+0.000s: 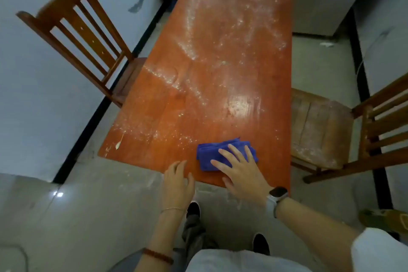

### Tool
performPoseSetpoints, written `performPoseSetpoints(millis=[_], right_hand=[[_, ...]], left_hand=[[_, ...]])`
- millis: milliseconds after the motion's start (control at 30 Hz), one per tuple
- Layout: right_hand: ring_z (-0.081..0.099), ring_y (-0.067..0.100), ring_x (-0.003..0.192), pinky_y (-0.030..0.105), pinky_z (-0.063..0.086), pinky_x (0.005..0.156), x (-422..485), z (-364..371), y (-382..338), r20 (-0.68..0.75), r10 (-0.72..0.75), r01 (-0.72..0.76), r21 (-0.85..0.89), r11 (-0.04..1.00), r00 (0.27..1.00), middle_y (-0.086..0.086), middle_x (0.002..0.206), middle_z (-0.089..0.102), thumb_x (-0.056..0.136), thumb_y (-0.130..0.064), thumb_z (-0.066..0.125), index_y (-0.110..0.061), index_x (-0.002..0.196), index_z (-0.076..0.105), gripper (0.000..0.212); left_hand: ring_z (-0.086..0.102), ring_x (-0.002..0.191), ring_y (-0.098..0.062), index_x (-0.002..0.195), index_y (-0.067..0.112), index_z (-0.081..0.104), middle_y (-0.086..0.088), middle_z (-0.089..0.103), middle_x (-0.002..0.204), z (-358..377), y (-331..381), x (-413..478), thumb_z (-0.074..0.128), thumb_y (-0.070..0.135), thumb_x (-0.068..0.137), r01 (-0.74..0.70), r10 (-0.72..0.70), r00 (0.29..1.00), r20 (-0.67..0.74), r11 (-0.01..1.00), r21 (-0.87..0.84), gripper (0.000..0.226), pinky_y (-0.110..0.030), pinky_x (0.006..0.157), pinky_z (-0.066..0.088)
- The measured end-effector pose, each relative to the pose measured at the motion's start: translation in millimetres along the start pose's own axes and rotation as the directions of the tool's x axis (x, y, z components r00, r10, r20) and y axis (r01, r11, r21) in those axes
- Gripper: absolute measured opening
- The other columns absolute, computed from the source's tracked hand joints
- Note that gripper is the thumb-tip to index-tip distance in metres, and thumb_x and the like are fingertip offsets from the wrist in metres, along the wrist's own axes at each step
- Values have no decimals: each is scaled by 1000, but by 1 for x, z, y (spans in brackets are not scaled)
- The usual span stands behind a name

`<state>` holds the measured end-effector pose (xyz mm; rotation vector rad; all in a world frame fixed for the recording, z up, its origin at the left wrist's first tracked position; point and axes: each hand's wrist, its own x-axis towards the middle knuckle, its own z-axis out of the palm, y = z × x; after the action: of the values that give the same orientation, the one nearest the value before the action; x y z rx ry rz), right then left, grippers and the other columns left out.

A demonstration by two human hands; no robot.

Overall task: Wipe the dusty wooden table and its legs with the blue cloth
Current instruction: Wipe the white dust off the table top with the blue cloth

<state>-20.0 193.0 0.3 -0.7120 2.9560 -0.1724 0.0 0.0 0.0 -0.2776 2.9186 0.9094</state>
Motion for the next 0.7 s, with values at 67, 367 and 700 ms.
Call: performPoseSetpoints(millis=[67,367,700], right_hand=[[51,39,119,68,40,85,23,6,-6,80,80,-77,-46,996,994,8,131,55,59,-46,69,-31,127,48,73],[52,31,102,37,45,70,60,17,-26,74,509,-514,162,843,858,9,124,48,81,-29,64,-23,137,37,62],[37,35,117,47,44,81,55,-26,111,-99,945,-895,305,326,310,15,135,32,87,-22,54,-24,141,29,59]], left_hand=[[42,123,-32,125,7,51,-16,48,131,-7,-13,23,56,14,85,-46,42,998,55,996,79,42,-41,101,36],[1,142,-32,143,33,21,-7,9,155,-19,-41,112,45,47,87,-384,245,884,399,867,318,63,-56,110,9],[18,134,-30,135,35,35,-8,35,146,7,-54,142,22,70,79,-483,298,850,435,772,414,67,-64,101,22]])
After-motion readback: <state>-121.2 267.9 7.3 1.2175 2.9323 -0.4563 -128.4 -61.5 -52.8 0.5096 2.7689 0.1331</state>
